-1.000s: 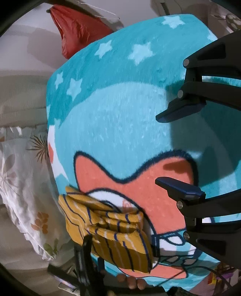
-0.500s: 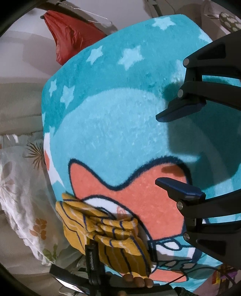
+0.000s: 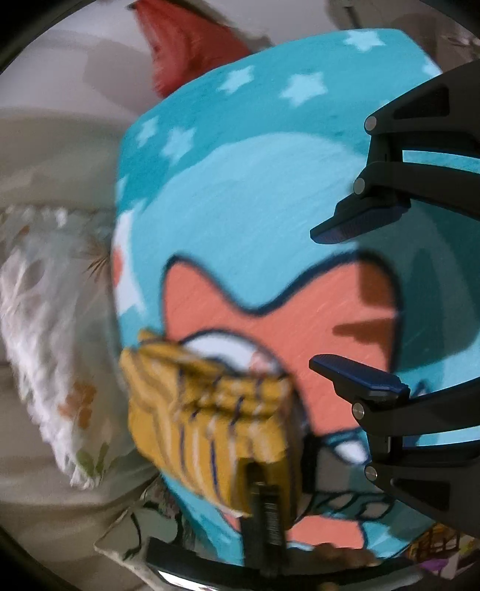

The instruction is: Fold small clothes

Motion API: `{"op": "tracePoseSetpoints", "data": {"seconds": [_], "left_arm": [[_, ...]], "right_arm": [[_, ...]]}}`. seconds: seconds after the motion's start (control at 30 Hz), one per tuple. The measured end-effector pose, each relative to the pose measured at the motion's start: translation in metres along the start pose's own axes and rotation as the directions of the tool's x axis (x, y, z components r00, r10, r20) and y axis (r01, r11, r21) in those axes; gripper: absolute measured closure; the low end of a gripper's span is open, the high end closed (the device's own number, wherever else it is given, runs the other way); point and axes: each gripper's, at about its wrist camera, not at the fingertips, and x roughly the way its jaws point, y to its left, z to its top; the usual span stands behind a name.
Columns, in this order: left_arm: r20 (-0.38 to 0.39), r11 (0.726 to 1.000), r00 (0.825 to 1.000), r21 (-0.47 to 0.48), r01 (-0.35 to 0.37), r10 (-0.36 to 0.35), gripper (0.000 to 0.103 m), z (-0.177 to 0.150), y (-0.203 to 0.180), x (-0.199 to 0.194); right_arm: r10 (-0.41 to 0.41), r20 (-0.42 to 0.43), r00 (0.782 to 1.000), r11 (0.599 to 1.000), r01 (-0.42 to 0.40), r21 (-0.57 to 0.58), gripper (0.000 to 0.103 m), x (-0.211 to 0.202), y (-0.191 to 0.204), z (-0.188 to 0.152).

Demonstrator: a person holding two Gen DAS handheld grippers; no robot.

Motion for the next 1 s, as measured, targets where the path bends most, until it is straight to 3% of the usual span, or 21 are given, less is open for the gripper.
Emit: {"op": "tracePoseSetpoints", "data": {"seconds": [0.1,0.2,0.3,0.4,0.53,0.6,0.63,0.73,0.87,0.93,1.0], "left_arm": [[0.001,0.999,1.000,-0.039,-0.028,0.028,0.000,-0.011,0.018,-0.006],[-0.056,0.995,0.996,-0.068,-0.066,0.063,0.000,-0.022,0.035,0.008],[-0.091,0.991,0.996,-0.130,-0.021,0.009,0.000,-0.032,0.054,0.021],[-0.092,0.987,0.996,-0.163,0.003,-0.018,0.000,-0.036,0.068,0.016],[-0.058,0.986,0.998,-0.164,0.021,-0.031,0.000,-0.041,0.082,-0.002],[-0.028,0.982,0.998,-0.183,0.043,-0.049,0.000,-0.038,0.090,-0.011],[-0.007,0.981,0.999,-0.189,0.043,-0.045,0.000,-0.034,0.092,-0.014],[0.033,0.976,0.999,-0.212,0.048,-0.042,0.000,-0.013,0.098,-0.016],[0.039,0.975,0.996,-0.202,0.091,-0.085,0.000,0.017,0.089,0.005],[-0.028,0.967,0.993,-0.233,0.104,-0.114,0.000,0.019,0.091,0.026],[-0.029,0.948,0.985,-0.278,0.157,-0.172,0.000,0.014,0.105,0.028]], "right_arm": [[0.027,0.064,0.998,0.998,-0.024,-0.054,0.037,0.001,0.026,0.026],[0.050,0.098,0.994,0.995,-0.041,-0.089,0.042,0.013,0.049,0.046],[0.073,0.043,0.996,0.992,-0.068,-0.107,0.045,0.045,0.071,0.062],[0.013,-0.052,0.999,0.988,-0.021,-0.152,0.047,0.080,0.079,0.061],[-0.038,-0.056,0.998,0.987,0.029,-0.158,0.044,0.069,0.073,0.062],[-0.078,0.006,0.997,0.985,0.078,-0.152,0.050,0.048,0.074,0.068],[-0.061,0.037,0.997,0.987,0.066,-0.148,0.050,0.040,0.077,0.074],[0.083,0.087,0.993,0.988,-0.071,-0.138,0.051,0.027,0.093,0.094],[0.269,-0.006,0.963,0.959,-0.269,-0.086,0.056,0.060,0.112,0.111],[0.264,-0.091,0.960,0.962,-0.269,-0.053,0.068,0.090,0.111,0.107],[0.262,-0.086,0.961,0.964,-0.264,-0.023,0.084,0.099,0.094,0.100]]}}
